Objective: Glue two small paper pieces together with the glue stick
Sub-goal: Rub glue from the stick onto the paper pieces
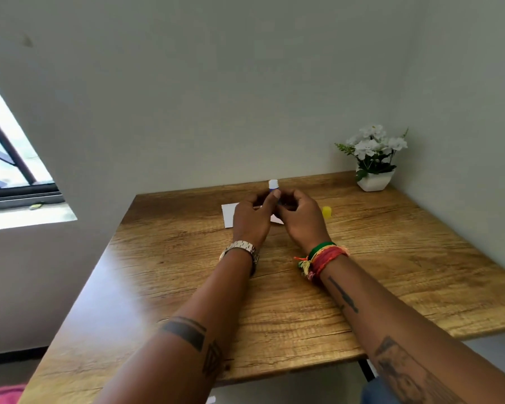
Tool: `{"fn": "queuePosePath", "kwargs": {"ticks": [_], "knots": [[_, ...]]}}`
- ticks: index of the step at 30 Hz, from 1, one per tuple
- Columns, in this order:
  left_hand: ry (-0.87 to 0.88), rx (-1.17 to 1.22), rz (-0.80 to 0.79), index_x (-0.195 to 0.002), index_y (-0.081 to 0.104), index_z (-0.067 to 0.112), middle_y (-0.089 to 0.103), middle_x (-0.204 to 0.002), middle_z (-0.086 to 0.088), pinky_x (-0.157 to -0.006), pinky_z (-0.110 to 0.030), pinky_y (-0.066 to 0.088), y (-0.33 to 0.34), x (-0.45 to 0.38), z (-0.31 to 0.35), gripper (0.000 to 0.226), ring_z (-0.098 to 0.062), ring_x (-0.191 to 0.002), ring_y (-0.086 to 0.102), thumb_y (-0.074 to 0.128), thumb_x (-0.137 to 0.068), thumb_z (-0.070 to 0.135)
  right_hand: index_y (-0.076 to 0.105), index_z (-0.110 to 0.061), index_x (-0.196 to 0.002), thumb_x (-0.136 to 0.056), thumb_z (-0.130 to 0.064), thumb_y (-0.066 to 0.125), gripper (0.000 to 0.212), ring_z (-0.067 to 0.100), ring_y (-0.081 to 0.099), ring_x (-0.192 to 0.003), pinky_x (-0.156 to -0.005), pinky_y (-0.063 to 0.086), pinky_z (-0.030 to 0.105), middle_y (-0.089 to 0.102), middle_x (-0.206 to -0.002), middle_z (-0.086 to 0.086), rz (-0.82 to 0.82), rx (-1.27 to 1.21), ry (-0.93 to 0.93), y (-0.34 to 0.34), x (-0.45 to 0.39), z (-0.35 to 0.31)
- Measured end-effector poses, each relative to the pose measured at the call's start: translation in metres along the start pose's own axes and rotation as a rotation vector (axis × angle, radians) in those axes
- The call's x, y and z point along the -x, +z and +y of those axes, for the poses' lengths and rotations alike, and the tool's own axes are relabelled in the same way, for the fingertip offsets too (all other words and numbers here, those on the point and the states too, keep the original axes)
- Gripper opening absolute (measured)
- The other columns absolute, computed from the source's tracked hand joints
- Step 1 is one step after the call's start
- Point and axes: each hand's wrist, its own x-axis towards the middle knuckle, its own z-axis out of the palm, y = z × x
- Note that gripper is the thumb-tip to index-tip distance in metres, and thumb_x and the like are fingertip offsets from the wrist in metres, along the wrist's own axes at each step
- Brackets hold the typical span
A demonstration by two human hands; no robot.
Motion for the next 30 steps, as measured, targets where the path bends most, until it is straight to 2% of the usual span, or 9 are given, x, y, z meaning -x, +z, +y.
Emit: {"fn": "queuePosePath", "kwargs": {"ticks": [3, 5, 7, 10, 12, 15, 21, 26, 30], "knots": [[0.011, -0.052, 0.059, -0.117, 0.073, 0.022, 0.075, -0.099, 0.010, -0.074, -0.022, 0.055, -0.011, -0.005, -0.003, 0.039, -0.007, -0.091, 0.070, 0.073, -0.087, 0.046, 0.068, -0.025, -0.123, -0.090, -0.017, 0.073, 0.034, 0.006, 0.070, -0.100, -0.090, 0.059, 0.034, 0.073, -0.110, -0.008, -0.100, 0.039, -0.024, 0.012, -0.003, 0.000], [0.032, -0.063, 0.081, -0.114, 0.074, 0.023, 0.075, -0.095, 0.009, -0.069, -0.020, 0.056, -0.015, -0.007, -0.003, 0.035, -0.006, -0.086, 0.071, 0.076, -0.085, 0.043, 0.061, -0.031, -0.119, -0.087, -0.019, 0.077, 0.037, 0.002, 0.067, -0.095, -0.081, 0.058, 0.026, 0.068, -0.104, -0.015, -0.109, 0.109, -0.034, 0.017, -0.003, 0.005], [0.051, -0.092, 0.064, -0.111, 0.073, 0.024, 0.075, -0.089, 0.009, -0.067, -0.024, 0.058, -0.014, -0.009, -0.004, 0.033, -0.006, -0.079, 0.071, 0.077, -0.084, 0.043, 0.056, -0.031, -0.108, -0.086, -0.019, 0.077, 0.033, 0.008, 0.068, -0.091, -0.073, 0.060, 0.031, 0.067, -0.098, -0.013, -0.070, 0.139, 0.011, 0.018, -0.005, 0.012], [0.086, -0.087, 0.028, -0.108, 0.073, 0.027, 0.075, -0.086, 0.009, -0.064, -0.021, 0.055, -0.014, -0.013, -0.010, 0.029, -0.006, -0.077, 0.070, 0.078, -0.083, 0.040, 0.063, -0.026, -0.100, -0.085, -0.020, 0.077, 0.021, 0.017, 0.070, -0.087, -0.074, 0.060, 0.041, 0.071, -0.096, -0.003, -0.041, 0.127, 0.042, 0.016, -0.012, 0.021], [0.093, -0.072, 0.031, -0.108, 0.075, 0.027, 0.076, -0.088, 0.010, -0.066, -0.018, 0.053, -0.014, -0.017, -0.010, 0.027, -0.004, -0.078, 0.069, 0.079, -0.083, 0.038, 0.067, -0.025, -0.097, -0.085, -0.022, 0.077, 0.015, 0.019, 0.070, -0.080, -0.068, 0.057, 0.040, 0.072, -0.088, 0.000, -0.053, 0.130, 0.043, 0.013, -0.016, 0.023], [0.094, -0.080, 0.024, -0.111, 0.076, 0.024, 0.076, -0.091, 0.010, -0.068, -0.018, 0.052, -0.012, -0.020, -0.012, 0.029, -0.001, -0.079, 0.068, 0.079, -0.084, 0.035, 0.070, -0.021, -0.098, -0.085, -0.021, 0.077, 0.014, 0.009, 0.068, -0.062, -0.056, 0.052, 0.032, 0.071, -0.076, -0.001, -0.106, 0.159, 0.038, 0.014, -0.019, 0.025], [0.073, -0.041, 0.002, -0.116, 0.075, 0.025, 0.077, -0.097, 0.012, -0.081, -0.030, 0.059, -0.019, -0.020, -0.011, 0.028, -0.004, -0.092, 0.072, 0.075, -0.089, 0.033, 0.072, -0.014, -0.106, -0.092, -0.018, 0.073, 0.015, 0.028, 0.073, -0.067, -0.066, 0.063, 0.048, 0.075, -0.077, 0.009, -0.205, 0.057, 0.041, 0.013, -0.018, 0.015], [0.104, -0.109, -0.006, -0.113, 0.075, 0.029, 0.076, -0.093, 0.014, -0.078, -0.031, 0.057, -0.019, -0.017, -0.012, 0.021, -0.003, -0.086, 0.071, 0.069, -0.093, 0.034, 0.071, -0.015, -0.109, -0.097, -0.014, 0.064, 0.014, 0.021, 0.075, -0.072, -0.069, 0.064, 0.041, 0.077, -0.084, 0.006, -0.259, 0.060, 0.036, 0.011, -0.014, 0.014], [0.089, -0.095, 0.004, -0.119, 0.073, 0.027, 0.076, -0.097, 0.013, -0.075, -0.023, 0.055, -0.020, -0.014, -0.013, 0.026, -0.001, -0.088, 0.070, 0.068, -0.095, 0.034, 0.071, -0.020, -0.108, -0.097, -0.021, 0.066, 0.013, 0.013, 0.074, -0.074, -0.071, 0.061, 0.034, 0.076, -0.087, -0.002, -0.280, 0.140, 0.019, 0.012, -0.012, 0.015]]}}
